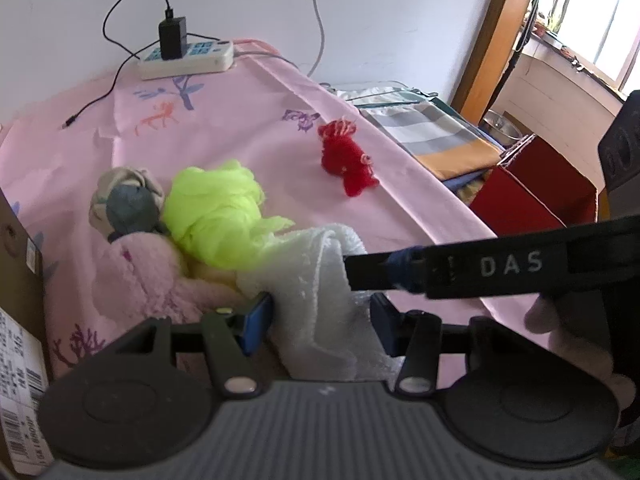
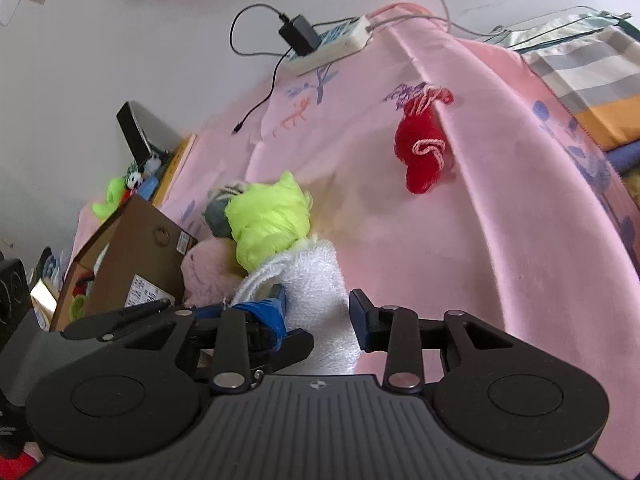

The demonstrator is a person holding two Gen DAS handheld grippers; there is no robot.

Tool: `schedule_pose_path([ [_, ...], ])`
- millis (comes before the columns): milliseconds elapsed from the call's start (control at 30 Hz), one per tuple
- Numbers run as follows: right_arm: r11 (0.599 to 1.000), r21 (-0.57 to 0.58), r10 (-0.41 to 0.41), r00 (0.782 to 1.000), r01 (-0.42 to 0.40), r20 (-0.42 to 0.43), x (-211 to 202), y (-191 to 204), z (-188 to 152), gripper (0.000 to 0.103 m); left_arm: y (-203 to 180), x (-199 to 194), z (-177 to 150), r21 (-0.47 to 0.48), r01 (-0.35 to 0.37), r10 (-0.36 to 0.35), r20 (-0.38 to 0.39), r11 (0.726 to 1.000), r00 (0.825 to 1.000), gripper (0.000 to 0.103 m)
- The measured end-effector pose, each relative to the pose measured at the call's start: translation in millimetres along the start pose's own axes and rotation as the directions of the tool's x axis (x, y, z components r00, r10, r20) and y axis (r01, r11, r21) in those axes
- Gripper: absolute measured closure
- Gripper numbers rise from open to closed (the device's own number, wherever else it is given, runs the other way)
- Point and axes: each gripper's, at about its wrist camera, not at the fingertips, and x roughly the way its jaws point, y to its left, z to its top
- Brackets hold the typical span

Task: Organize soft objects
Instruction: 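Return the right gripper to the pile and grasp the white fluffy towel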

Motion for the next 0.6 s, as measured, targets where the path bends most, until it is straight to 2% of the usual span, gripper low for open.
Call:
schedule_pose_path([
  [233,0.996,0.06,0.076,0.995,-0.072,-0.058,18,-12,7,0.081,3,8,-2,-0.023,-0.01,0.01,0.001,1.0,1.0,0.052],
  [333,0.991,0.087,0.112,0.992,-0.107,-0.065,20,-16,7,0.084,4,7,-1,-0.04,0.002,-0.002,0.001,0.999,1.0,0.054],
  [500,0.989,0.089,0.126,0.99,-0.12,-0.064,9,-15,5,0.087,-5,0,-1,-0.005,0.01,-0.01,0.007,1.0,1.0,0.057],
  [600,0.989,0.095,0.119,0.991,-0.112,-0.066,0,-13,2,0.087,-9,-7,-2,-0.002,0.04,-0.04,0.005,0.999,0.999,0.058],
])
